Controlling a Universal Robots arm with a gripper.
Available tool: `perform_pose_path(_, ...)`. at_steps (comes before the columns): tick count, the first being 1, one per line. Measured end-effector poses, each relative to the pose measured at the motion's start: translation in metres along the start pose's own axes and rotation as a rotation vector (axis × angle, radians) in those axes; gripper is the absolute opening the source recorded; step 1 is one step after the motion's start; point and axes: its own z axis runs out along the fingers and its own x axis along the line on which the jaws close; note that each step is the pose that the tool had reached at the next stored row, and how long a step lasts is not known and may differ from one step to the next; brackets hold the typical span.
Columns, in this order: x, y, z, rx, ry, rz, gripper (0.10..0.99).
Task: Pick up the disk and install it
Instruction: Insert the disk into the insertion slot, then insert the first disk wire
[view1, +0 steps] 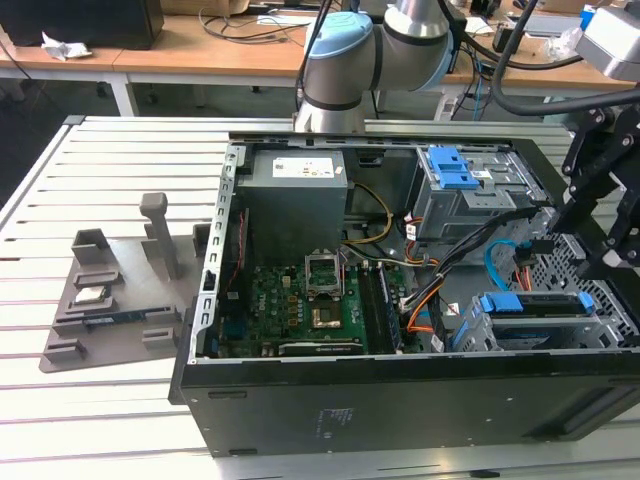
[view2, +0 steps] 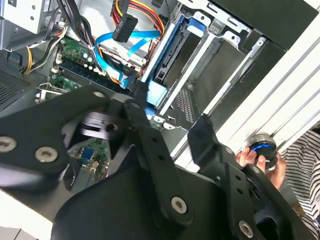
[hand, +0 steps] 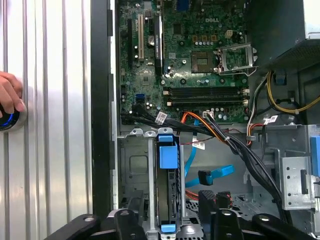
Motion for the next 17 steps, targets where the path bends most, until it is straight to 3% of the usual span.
perform_pose_path(1, 0.0, 0.0, 0.0, 0.0, 0.0, 0.0, 0.624)
perform_pose_path(3, 0.0, 0.0, 0.0001, 0.0, 0.0, 0.0, 0.624)
perform_pose_path(5, 0.0, 0.0, 0.0002, 0.0, 0.0, 0.0, 0.482)
perform_pose_path(6, 0.0, 0.0, 0.0002, 0.0, 0.0, 0.0, 0.482)
perform_pose_path(7, 0.0, 0.0, 0.0002, 0.0, 0.0, 0.0, 0.361)
perform_pose_path(9, 0.0, 0.0, 0.0002, 0.0, 0.0, 0.0, 0.239)
perform_pose_path(10, 0.0, 0.0, 0.0003, 0.0, 0.0, 0.0, 0.118)
perform_pose_path(11, 0.0, 0.0, 0.0004, 0.0, 0.0, 0.0, 0.106)
perform_pose_path(13, 0.0, -0.0001, 0.0006, 0.0, 0.0, 0.0, 0.114)
perform_pose_path(14, 0.0, -0.0001, 0.0007, 0.0, 0.0, 0.0, 0.294)
perform_pose_path(15, -0.001, -0.0009, 0.0008, 0.0, -0.0005, 0.0, 0.361)
perform_pose_path(17, -0.0098, -0.0079, 0.0001, 0.0, 0.0, 0.0, 0.361)
